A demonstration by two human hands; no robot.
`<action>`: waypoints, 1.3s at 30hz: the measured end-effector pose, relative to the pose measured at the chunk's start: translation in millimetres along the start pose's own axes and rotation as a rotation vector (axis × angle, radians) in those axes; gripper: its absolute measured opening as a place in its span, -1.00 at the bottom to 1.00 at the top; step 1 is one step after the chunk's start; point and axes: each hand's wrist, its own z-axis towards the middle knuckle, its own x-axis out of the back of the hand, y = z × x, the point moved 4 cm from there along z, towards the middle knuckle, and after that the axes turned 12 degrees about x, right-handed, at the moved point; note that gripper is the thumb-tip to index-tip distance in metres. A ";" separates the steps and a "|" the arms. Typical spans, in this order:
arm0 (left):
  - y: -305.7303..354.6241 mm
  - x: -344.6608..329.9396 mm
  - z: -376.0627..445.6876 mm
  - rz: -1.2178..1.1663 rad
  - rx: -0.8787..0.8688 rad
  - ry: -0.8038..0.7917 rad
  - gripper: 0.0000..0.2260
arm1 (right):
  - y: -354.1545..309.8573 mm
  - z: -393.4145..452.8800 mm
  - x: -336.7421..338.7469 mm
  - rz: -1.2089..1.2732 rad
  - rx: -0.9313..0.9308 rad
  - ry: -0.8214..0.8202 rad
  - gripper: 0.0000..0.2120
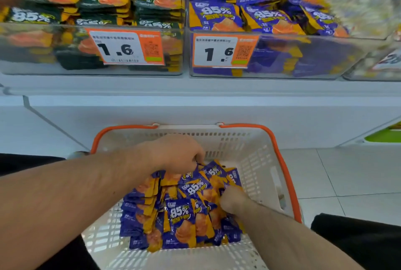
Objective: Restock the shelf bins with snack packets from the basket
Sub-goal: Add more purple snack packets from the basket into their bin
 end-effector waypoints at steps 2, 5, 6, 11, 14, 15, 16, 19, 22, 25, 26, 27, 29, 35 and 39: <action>-1.8 2.4 -1.2 -0.079 0.039 0.016 -0.78 | -2.6 -5.3 22.4 0.016 -0.017 0.019 -0.63; -5.5 -1.1 2.9 -0.254 0.143 -0.003 -0.78 | -16.7 -17.5 71.7 0.073 0.045 0.104 -0.72; -6.1 -3.9 5.0 -0.319 0.189 -0.037 -0.78 | -27.5 -25.9 89.7 0.106 0.093 0.133 -0.78; 4.1 -6.2 -10.0 -0.957 0.400 -0.341 -0.52 | -78.1 -80.7 147.6 0.278 0.258 0.237 -0.73; 10.6 0.7 -13.1 -1.205 0.375 -0.316 -0.40 | -92.3 -104.3 155.9 0.363 0.266 0.343 -0.75; 11.9 4.2 -14.0 -1.289 0.368 -0.278 -0.46 | -96.7 -110.3 157.5 0.329 0.291 0.376 -0.75; 12.5 8.2 -15.9 -1.366 0.369 -0.238 -0.55 | -100.5 -116.4 158.8 0.328 0.339 0.414 -0.76; 7.1 17.4 -19.0 -1.425 0.413 -0.076 -0.77 | -106.6 -134.1 161.5 0.325 0.430 0.386 -0.78; -3.0 30.7 -23.3 -1.367 0.398 0.090 -0.80 | -88.9 -145.8 175.1 0.358 0.403 0.498 -0.82; -5.3 50.8 -33.5 -1.371 0.284 0.175 -0.82 | -66.0 -156.4 179.7 0.614 0.404 0.645 -0.74; -4.4 57.2 -38.1 -1.371 0.236 0.194 -0.79 | -62.6 -158.5 178.4 0.736 0.437 0.645 -0.69; -3.8 63.0 -41.5 -1.366 0.185 0.212 -0.77 | -62.0 -162.2 177.1 0.793 0.470 0.649 -0.67; -2.4 73.9 -50.0 -1.373 0.101 0.238 -0.77 | -60.2 -168.4 177.9 0.703 0.519 0.762 -0.64; 4.1 117.1 -70.7 -1.331 -0.078 0.427 -0.81 | -67.5 -184.9 200.6 0.810 0.667 0.978 -0.48; 2.7 166.1 -76.6 -0.975 -0.073 0.937 -0.82 | -83.0 -202.3 246.8 1.036 0.849 1.026 -0.61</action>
